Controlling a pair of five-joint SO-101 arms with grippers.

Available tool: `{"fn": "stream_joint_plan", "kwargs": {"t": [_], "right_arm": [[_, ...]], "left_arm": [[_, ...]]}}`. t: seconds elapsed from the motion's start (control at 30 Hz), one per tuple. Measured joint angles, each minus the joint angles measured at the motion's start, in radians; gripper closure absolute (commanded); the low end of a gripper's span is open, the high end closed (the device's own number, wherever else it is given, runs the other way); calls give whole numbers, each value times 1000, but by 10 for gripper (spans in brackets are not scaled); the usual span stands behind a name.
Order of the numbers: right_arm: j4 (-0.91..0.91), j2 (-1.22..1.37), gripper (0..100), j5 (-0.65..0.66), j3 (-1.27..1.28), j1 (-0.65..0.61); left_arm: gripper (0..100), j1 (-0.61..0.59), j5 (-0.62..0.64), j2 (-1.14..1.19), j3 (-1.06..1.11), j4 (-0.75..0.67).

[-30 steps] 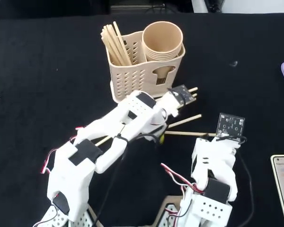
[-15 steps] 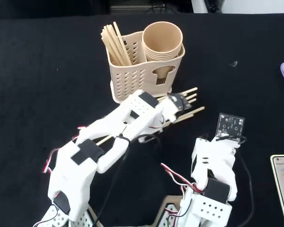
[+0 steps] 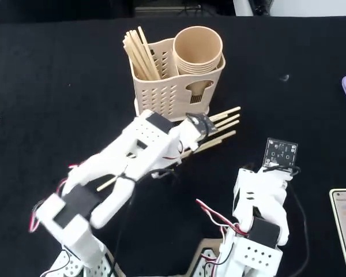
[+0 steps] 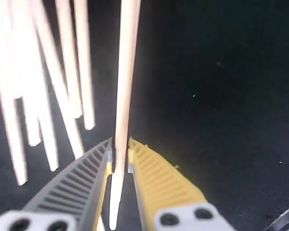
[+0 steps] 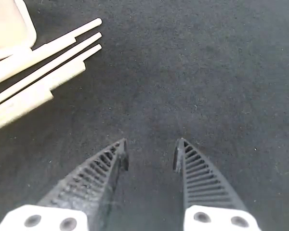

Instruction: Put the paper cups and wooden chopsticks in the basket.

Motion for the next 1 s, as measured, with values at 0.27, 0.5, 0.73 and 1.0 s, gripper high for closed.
{"fn": "stream_joint_plan", "kwargs": {"t": [0.27, 0.5, 0.73, 1.0], "right_arm": [[0, 0, 832, 0, 0, 0], [0, 0, 992, 0, 0, 0], [0, 0, 986, 0, 0, 0], [-41, 0, 984, 0, 0, 0]], "left_arm": [[970, -120, 0, -390, 6, 127], [970, -109, 86, -697, 8, 155], [970, -75, 183, -847, 8, 17], [970, -160, 382, -842, 89, -446]]}}
